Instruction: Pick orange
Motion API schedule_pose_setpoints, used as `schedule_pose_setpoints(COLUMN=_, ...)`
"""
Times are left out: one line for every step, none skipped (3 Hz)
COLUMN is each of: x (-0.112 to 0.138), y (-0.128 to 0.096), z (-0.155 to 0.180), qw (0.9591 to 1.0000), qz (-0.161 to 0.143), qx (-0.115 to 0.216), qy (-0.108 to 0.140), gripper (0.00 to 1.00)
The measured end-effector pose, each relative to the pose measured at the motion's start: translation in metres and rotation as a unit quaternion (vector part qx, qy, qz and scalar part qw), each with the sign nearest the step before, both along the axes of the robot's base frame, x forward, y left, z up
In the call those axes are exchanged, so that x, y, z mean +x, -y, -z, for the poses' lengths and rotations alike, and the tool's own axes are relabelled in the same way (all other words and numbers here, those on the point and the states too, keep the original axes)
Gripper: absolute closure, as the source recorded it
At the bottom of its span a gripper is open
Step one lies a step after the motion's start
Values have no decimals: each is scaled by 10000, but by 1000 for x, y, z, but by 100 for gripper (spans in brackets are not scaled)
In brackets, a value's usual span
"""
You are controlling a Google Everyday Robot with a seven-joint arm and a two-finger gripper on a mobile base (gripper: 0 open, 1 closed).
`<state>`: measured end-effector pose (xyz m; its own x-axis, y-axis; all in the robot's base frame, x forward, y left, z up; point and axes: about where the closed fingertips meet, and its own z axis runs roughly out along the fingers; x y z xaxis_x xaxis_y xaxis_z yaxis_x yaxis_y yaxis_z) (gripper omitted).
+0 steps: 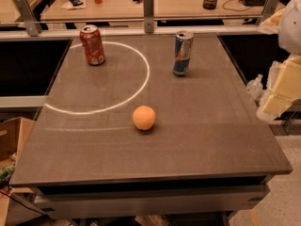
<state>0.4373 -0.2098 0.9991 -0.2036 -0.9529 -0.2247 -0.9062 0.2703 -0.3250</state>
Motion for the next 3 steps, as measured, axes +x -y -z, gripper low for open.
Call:
schedule_pose_setpoints(x=0, y=0, z=0, qw=10000, qz=0, qx=0, qy=0, gripper=0)
schedule_pose_setpoints(x=-3, y=-5, z=4, qw=9997, qz=162, qx=191, qy=-40, gripper=0)
schedule_pose_setpoints(x=-13, y=-27, z=13, qw=9967, qz=438, qx=688, qy=-49, gripper=0)
